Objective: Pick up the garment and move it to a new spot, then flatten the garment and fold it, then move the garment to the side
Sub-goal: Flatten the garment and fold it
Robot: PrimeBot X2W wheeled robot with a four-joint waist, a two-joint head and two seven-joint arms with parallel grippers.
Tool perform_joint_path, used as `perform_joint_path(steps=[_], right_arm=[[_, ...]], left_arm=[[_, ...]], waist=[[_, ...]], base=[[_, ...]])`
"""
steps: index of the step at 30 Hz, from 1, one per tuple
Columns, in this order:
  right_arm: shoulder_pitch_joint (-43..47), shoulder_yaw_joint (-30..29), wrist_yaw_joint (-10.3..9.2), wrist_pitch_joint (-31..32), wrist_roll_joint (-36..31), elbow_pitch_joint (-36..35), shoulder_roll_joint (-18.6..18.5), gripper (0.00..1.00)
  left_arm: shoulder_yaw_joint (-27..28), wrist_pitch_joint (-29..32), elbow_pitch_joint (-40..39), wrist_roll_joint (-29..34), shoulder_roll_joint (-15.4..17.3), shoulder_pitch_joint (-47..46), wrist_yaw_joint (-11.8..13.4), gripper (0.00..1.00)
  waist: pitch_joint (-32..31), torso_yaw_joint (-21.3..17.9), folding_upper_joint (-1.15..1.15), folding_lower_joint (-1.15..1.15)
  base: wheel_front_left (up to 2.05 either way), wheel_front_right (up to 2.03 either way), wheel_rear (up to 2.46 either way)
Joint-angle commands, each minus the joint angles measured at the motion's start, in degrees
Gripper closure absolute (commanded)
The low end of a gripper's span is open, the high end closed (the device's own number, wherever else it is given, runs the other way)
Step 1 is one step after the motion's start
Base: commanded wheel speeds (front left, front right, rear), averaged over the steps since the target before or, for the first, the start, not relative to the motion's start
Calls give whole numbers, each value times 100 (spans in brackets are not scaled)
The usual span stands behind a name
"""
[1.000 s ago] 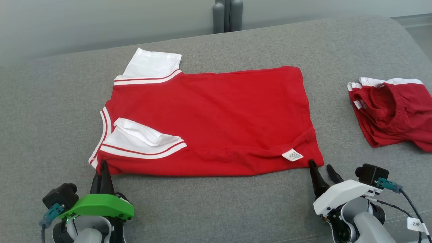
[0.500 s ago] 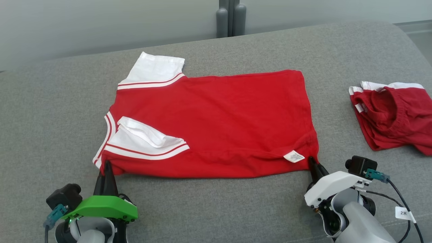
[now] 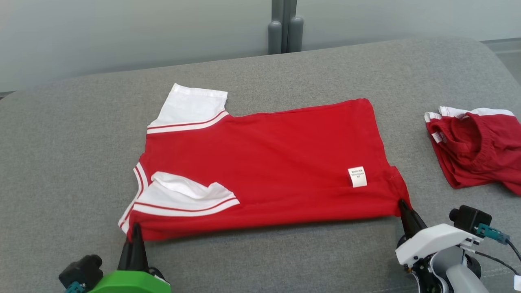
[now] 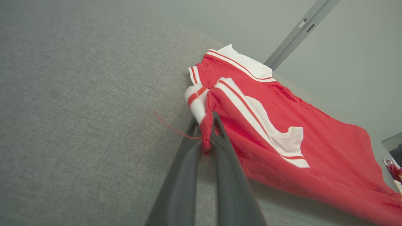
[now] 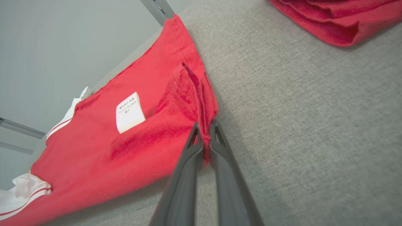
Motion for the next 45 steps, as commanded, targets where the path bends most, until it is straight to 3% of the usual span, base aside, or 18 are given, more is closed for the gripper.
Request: perform_joint_path(steps=[1, 10, 25, 26, 27, 28, 29, 31, 40, 45], right_arm=[[97, -49, 0, 20, -29, -58, -34, 100], [742, -446, 0, 419, -298, -671, 165, 100], [986, -751, 0, 597, -483, -1060, 255, 100], [991, -750, 0, 602, -478, -1074, 256, 100], [993, -742, 0, 588, -457, -1083, 257, 98], [995, -739, 0, 557, -438, -1099, 257, 76], [999, -738, 0, 537, -422, -1113, 257, 57], [1002, -739, 1, 505, -440, -1145, 261, 0], [1069, -896, 1, 430, -691, -1508, 262, 0], [1000, -956, 1, 461, -1076, -1985, 262, 0]], left_arm=[[-12, 11, -21, -31, 30, 101, 47, 100], [-401, 180, 271, -221, -9, 503, 207, 100], [-390, 344, 350, -242, 118, 545, 407, 100], [-395, 334, 332, -219, 127, 539, 417, 96], [-400, 299, 305, -196, 134, 530, 425, 65], [-402, 270, 275, -181, 143, 521, 431, 11], [-405, 256, 248, -157, 165, 513, 441, 0], [-407, 212, 176, -102, 227, 494, 455, 0], [-401, 204, -430, 151, 529, 275, 576, 0], [-609, 434, -565, 420, 778, -325, 486, 0]], waist=[[6, 13, 0, 0], [63, 53, 0, 0], [33, -3, 0, 0], [34, -3, 0, 0], [33, 0, 0, 0], [34, 2, 0, 0], [34, 3, 0, 0], [32, 0, 0, 0], [13, -57, 0, 0], [40, -141, 0, 0]], base=[[0, 0, 0], [0, 0, 0], [0, 0, 0], [0, 0, 0], [0, 0, 0], [0, 0, 0], [0, 0, 0], [0, 0, 0], [0, 0, 0], [0, 0, 0]])
